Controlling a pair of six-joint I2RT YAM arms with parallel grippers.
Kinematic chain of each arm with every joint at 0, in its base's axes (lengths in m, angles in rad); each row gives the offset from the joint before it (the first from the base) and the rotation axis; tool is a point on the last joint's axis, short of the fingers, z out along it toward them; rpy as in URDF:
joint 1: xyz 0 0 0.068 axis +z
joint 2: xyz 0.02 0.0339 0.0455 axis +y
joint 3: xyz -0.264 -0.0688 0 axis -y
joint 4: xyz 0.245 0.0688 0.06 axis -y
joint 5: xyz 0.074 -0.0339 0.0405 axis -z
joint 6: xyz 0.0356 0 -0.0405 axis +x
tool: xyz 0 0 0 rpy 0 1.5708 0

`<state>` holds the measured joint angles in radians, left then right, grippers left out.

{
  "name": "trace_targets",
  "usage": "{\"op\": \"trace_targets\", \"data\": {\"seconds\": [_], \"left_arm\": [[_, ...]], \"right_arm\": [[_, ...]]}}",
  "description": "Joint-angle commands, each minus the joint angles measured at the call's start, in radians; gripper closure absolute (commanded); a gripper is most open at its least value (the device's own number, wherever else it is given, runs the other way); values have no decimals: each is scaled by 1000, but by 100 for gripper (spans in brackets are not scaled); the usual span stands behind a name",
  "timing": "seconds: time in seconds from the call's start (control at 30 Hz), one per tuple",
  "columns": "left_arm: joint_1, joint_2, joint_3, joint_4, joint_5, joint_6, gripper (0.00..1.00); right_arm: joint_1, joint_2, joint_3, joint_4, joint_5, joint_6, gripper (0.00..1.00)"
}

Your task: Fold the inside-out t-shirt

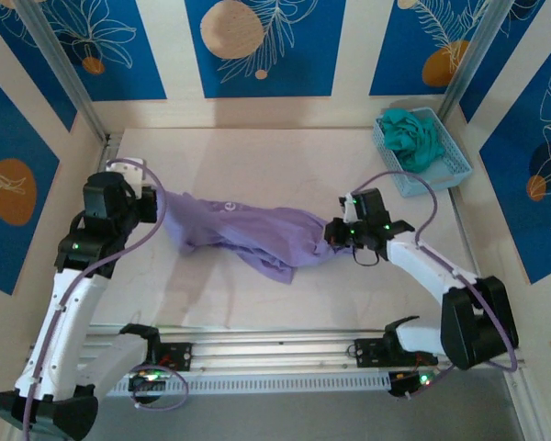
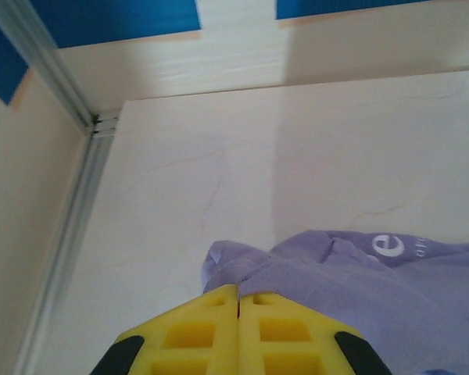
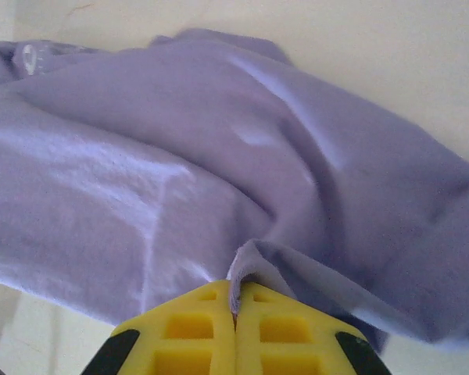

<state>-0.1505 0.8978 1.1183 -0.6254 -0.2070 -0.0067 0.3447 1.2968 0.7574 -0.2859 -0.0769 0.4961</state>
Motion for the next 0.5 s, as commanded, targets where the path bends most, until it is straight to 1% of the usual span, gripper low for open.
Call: {"op": "trace_targets", "data": {"seconds": [0.0,0.1,0.17,0.2,0.23,0.3,0.33,0.37,0.4,0.47], "left_arm": [[56,-2,42,38,-80,20,100],[100,0,49,68,-65,-3,100],[108,15,57,75,-54,-11,100],[109,24,60,71,-30,-16,100],[109,31,58,66,0,-24,100],[109,46,38,62,65,-40,100],[109,56,24,64,100,-48,100],[109,65,14,65,123,-51,100],[109,79,7,63,148,-56,100],[108,102,9,58,184,-58,100]], "right_arm": [[40,39,37,-21,27,-34,93],[31,-3,-29,-70,36,-27,93],[23,-55,-75,-104,20,0,93],[28,-81,-100,-119,9,23,93],[39,-103,-128,-125,-8,46,92],[60,-123,-160,-135,-35,77,85],[67,-122,-162,-143,-30,77,81],[66,-118,-160,-147,-18,71,80],[64,-110,-153,-143,-1,59,79],[48,-86,-135,-110,-2,39,86]]}}
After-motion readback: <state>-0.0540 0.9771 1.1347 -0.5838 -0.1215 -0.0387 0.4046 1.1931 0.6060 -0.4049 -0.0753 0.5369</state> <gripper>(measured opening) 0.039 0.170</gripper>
